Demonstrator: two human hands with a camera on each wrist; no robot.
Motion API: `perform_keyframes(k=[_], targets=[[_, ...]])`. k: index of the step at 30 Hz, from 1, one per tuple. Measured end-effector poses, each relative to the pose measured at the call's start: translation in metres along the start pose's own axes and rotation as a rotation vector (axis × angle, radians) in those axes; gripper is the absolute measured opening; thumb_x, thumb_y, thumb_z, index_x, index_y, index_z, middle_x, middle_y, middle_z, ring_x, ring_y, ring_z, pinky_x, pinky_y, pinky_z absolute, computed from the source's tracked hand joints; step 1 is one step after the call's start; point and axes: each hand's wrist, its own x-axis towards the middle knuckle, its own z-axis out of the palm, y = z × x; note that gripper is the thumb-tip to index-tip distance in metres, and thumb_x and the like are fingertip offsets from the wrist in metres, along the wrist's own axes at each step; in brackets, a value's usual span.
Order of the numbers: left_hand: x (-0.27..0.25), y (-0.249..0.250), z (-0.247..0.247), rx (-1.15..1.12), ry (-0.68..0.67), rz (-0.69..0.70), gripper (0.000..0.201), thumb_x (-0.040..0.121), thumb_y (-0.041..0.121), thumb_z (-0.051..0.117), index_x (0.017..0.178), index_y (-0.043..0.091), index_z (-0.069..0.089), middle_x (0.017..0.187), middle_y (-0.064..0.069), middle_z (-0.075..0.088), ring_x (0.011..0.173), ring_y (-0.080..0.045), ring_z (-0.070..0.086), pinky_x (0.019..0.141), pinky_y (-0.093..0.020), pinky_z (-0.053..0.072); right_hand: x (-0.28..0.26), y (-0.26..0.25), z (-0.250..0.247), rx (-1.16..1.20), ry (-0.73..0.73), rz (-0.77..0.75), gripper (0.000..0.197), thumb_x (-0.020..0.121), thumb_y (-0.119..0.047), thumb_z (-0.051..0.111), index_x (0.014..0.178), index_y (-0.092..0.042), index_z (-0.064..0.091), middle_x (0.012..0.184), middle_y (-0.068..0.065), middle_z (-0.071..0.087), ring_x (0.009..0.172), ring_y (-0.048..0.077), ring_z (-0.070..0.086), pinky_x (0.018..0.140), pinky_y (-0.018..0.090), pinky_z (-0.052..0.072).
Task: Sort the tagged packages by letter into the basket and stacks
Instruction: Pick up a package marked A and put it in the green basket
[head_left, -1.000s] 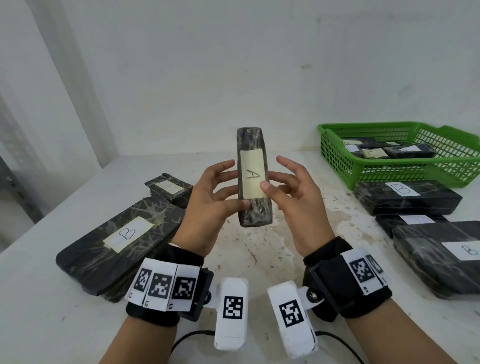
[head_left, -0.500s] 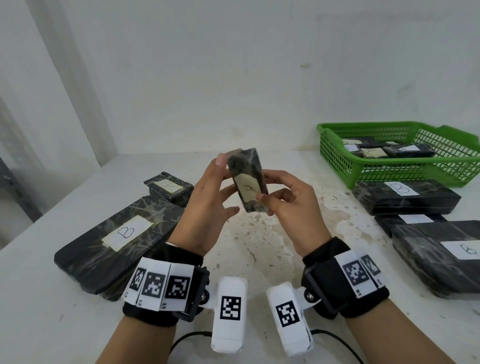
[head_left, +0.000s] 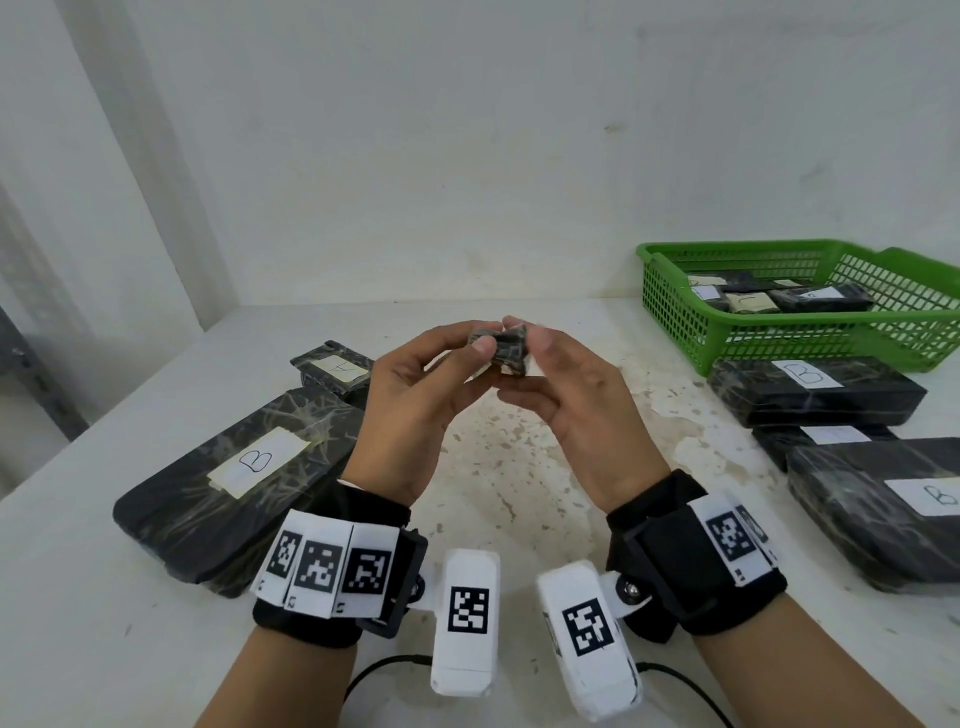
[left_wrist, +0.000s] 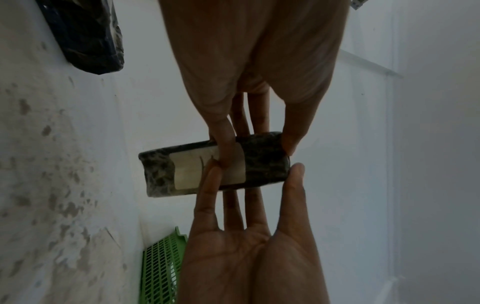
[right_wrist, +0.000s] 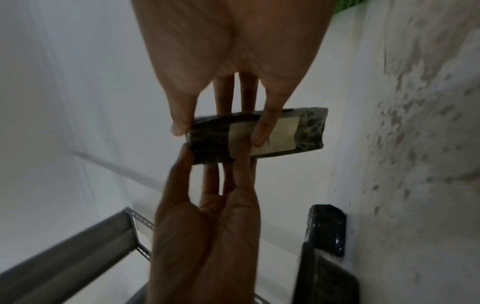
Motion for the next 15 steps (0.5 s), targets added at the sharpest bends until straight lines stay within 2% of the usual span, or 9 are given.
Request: perform_keyframes(k=[4,7,9,11,13,15], targets=[[-0.0021,-0.0024,0.0013,0.016,-0.057,-0.023,0.025,0.088,0.015,0.058,0.105,0.001,0.069,0.105,-0.011,0.073,0.105,-0.021,0.068,0.091,-0.032,0.055,0.0020,0.0050,-0.0021,-0.072,0.073,-0.082,0.036,0.088,-0.038,0.068,0.108,-0.008,0.073,0.107,0.008,0.074,0.102,0.021,0.070,0.082,0.030,0.055],[-0.0022,-0.0046,0.0010,0.023,-0.012,-0.021,0.022,0.089,0.017,0.059,0.099,0.001,0.071,0.098,-0.011,0.075,0.100,-0.021,0.070,0.087,-0.031,0.056,0.0025,0.0061,-0.0030,-0.079,0.068,-0.078,0.031,0.092,-0.029,0.065,0.108,-0.003,0.072,0.107,0.012,0.073,0.104,0.023,0.069,0.083,0.031,0.055],[-0.0016,-0.0052,0.0013,0.028,0.021,-0.015,0.015,0.091,0.013,0.062,0.093,0.001,0.071,0.091,-0.010,0.075,0.093,-0.020,0.071,0.083,-0.030,0.057,0.0020,0.0055,-0.0013,-0.076,0.056,-0.065,0.033,0.091,-0.032,0.064,0.106,-0.004,0.072,0.106,0.011,0.073,0.104,0.023,0.069,0.083,0.030,0.055],[-0.0007,-0.0072,0.0021,0.053,0.051,-0.009,0.013,0.092,0.009,0.062,0.090,0.000,0.071,0.088,-0.012,0.073,0.090,-0.020,0.071,0.081,-0.030,0.057,0.0010,0.0038,0.0004,-0.058,0.057,-0.040,0.039,0.090,-0.042,0.062,0.102,-0.007,0.073,0.103,0.011,0.074,0.101,0.022,0.069,0.082,0.028,0.055],[-0.0009,-0.0092,0.0017,0.071,0.051,-0.014,0.015,0.085,0.012,0.071,0.091,-0.002,0.071,0.092,-0.017,0.073,0.099,-0.024,0.071,0.083,-0.032,0.057,0.0014,0.0034,0.0012,-0.067,0.079,-0.044,0.036,0.089,-0.043,0.062,0.096,-0.009,0.073,0.101,0.010,0.074,0.099,0.023,0.070,0.080,0.028,0.055],[-0.0021,-0.0099,0.0016,0.070,0.009,-0.022,0.024,0.079,0.020,0.075,0.092,0.000,0.073,0.095,-0.016,0.074,0.113,-0.027,0.067,0.087,-0.033,0.057,0.0020,0.0048,0.0006,-0.089,0.111,-0.073,0.025,0.092,-0.031,0.063,0.090,-0.008,0.072,0.097,0.009,0.074,0.094,0.022,0.070,0.076,0.028,0.054]])
